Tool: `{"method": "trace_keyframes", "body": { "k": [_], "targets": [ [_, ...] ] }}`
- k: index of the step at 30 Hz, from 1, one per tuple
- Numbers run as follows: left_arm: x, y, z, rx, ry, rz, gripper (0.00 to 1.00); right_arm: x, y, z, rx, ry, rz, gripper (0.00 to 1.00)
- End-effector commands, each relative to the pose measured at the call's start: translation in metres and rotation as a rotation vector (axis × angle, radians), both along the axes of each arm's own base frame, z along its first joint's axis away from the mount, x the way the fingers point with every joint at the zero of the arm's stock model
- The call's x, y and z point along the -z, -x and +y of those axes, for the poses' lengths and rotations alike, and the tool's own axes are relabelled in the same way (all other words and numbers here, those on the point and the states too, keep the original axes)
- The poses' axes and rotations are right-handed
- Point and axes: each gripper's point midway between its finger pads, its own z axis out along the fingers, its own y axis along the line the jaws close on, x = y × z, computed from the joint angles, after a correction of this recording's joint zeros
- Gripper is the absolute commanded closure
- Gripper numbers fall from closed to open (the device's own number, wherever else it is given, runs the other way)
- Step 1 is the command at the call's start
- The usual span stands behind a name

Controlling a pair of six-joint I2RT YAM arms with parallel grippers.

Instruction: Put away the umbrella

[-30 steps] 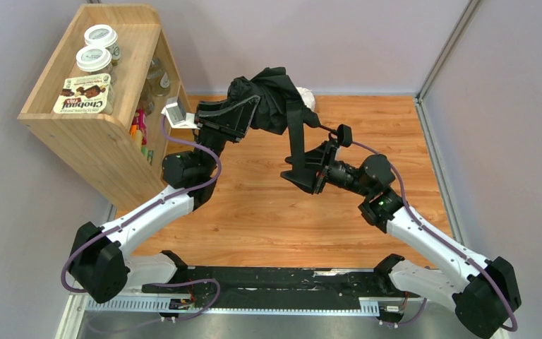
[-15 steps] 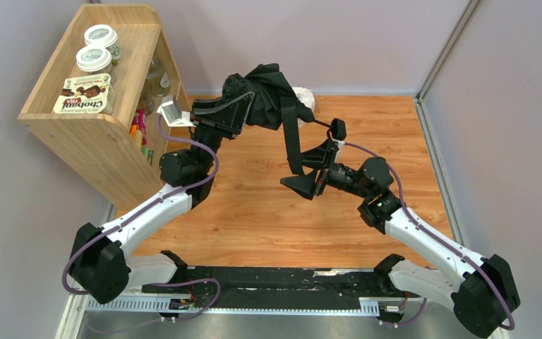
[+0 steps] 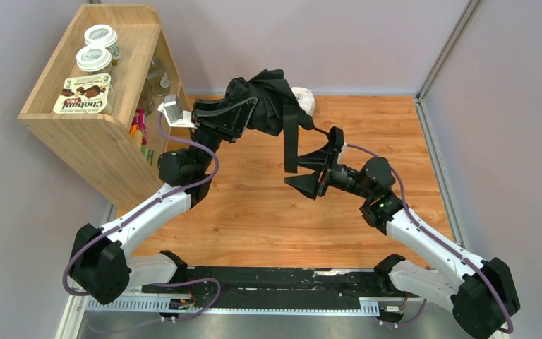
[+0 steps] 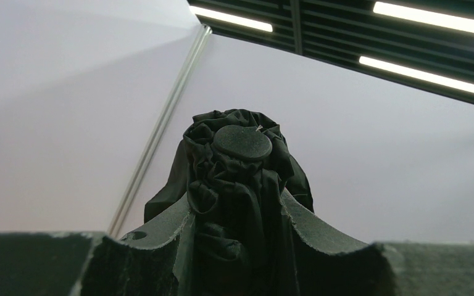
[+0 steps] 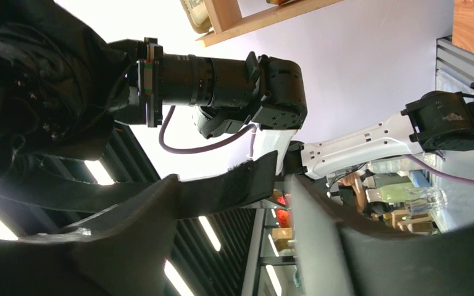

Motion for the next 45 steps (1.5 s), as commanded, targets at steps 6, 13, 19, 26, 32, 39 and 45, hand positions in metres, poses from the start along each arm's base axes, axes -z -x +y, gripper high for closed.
{"method": "trace_keyframes", "body": {
  "k": [6,13,19,26,32,39,45],
  "targets": [
    [-0.034,0.043,0.022,-0.021,0.071,-0.232,1.00,-0.014,-0.019,-0.012,-0.029,-0.206,0.554,0.43],
    [-0.036,0.041,0.019,-0.019,0.062,-0.241,1.00,-0.016,-0.022,-0.008,-0.036,-0.209,0.551,0.49],
    [-0.034,0.041,0.017,-0.010,0.056,-0.238,1.00,-0.017,-0.025,-0.007,-0.037,-0.209,0.549,0.61],
    [-0.033,0.039,0.015,0.001,0.059,-0.230,1.00,-0.026,-0.026,-0.006,-0.050,-0.224,0.535,0.58],
    [-0.034,0.037,0.013,0.011,0.061,-0.224,1.00,-0.029,-0.029,-0.005,-0.043,-0.230,0.531,0.73],
    [-0.031,0.027,0.015,0.029,0.123,-0.143,1.00,-0.032,-0.032,0.001,-0.049,-0.216,0.445,1.00],
    [-0.028,0.006,0.017,0.131,0.308,0.052,1.00,-0.024,-0.042,0.002,0.044,-0.193,0.212,1.00]
  ]
}}
